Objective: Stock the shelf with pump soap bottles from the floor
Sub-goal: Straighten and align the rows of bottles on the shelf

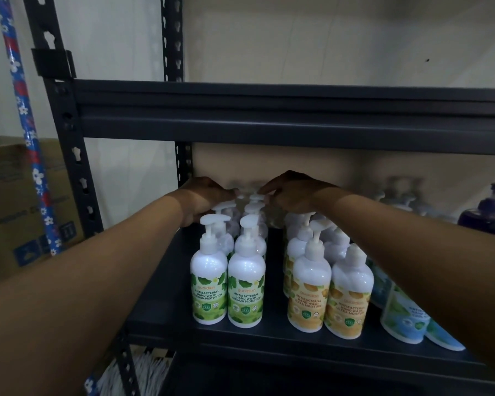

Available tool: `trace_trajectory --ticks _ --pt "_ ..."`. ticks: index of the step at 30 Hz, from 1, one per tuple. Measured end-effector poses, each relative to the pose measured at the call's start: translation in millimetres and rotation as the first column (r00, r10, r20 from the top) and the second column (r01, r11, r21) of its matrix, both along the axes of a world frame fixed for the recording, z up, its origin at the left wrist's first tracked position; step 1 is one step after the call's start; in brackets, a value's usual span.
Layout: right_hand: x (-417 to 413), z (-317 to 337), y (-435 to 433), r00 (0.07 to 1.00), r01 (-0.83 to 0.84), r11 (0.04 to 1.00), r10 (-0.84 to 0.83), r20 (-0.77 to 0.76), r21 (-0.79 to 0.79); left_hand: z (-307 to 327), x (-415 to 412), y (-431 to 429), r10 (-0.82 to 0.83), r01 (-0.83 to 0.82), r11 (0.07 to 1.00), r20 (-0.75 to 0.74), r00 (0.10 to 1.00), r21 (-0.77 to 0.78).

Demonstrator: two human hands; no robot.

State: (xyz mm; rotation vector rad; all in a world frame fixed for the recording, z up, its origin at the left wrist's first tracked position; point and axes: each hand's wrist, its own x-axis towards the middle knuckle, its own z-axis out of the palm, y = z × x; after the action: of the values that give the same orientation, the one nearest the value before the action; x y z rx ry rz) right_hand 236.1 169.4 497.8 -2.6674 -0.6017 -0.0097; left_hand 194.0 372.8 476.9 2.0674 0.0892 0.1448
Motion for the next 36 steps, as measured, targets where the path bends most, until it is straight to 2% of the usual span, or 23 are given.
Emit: trace_trajectory --ticks 6,8,11,18,27,31,36 --pt "-20 9 -6 0.997 0.011 0.988 -0.022 0.075 0.153 6 -20 -2 0.084 -0.083 0.985 0.005 0.996 -0.148" --pt "-31 14 -7 0.997 -0.031 0.995 0.024 0.073 0.094 4 -31 1 0.056 -0.056 0.979 -0.004 0.998 -0.198" --pt "-46 12 -5 0.996 -0.088 0.996 0.087 0.037 0.031 -3 -44 8 -0.012 0.013 0.986 0.008 1.000 -0.165" --pt "-52 2 -1 0.996 -0.080 0.997 0.080 0.046 -0.003 -6 -45 10 -0.035 0.031 0.981 -0.019 0.999 -0.191" --pt "-57 3 -2 0.999 -0.039 0.999 0.039 0.026 -0.017 -1 -49 9 -0.123 0.079 0.931 -0.105 0.987 -0.356" --pt "-59 3 -2 0.999 -0.027 1.000 0.027 0.030 -0.008 -2 -56 4 -0.092 0.062 0.936 -0.072 0.993 -0.346" --pt "-65 12 -5 0.982 0.043 0.993 -0.063 0.178 0.112 -6 -67 5 0.047 -0.021 0.928 0.062 0.997 -0.371"
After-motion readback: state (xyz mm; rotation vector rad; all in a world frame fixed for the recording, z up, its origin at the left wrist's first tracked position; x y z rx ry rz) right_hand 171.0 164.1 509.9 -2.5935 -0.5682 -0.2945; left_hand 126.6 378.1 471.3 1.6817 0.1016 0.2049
